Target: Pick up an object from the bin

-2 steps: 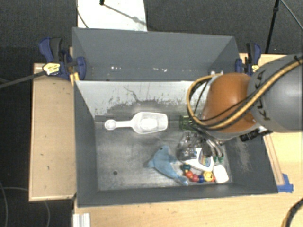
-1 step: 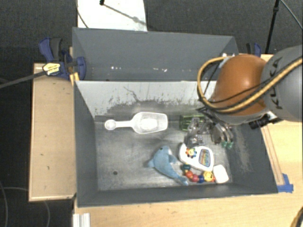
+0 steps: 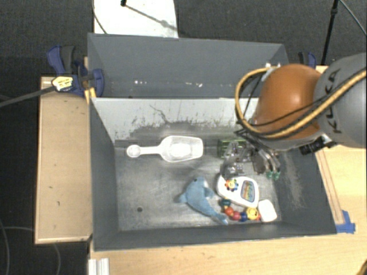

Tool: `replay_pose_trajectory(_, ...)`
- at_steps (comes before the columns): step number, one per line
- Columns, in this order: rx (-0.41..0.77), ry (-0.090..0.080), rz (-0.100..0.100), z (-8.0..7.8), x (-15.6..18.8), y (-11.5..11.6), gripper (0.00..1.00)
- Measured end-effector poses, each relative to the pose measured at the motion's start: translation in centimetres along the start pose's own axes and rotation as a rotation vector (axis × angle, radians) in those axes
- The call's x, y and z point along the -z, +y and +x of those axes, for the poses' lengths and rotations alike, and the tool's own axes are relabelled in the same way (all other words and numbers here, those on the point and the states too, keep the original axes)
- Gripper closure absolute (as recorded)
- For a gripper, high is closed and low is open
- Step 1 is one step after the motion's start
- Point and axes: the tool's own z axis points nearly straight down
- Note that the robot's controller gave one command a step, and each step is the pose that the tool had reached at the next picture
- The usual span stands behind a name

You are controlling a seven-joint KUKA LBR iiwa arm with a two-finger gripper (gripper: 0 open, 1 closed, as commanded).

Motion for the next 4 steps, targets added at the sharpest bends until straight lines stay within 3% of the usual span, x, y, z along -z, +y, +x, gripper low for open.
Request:
replay_pose_trajectory(1, -0.013, -0.004, -0.003, -2.6, -4.9, -4.1, 1.00)
replay_pose_trajectory(2, -0.027, 0.008, 0.002, -2.0, -5.5, -2.0, 1.00)
replay_pose_trajectory(3, -0.018, 0.005, -0.007, -3.0, -1.4, -1.6, 1.00)
replay_pose_trajectory(4, -0.013, 0.003, -0.001, -3.6, 1.9, -6.1, 1.00)
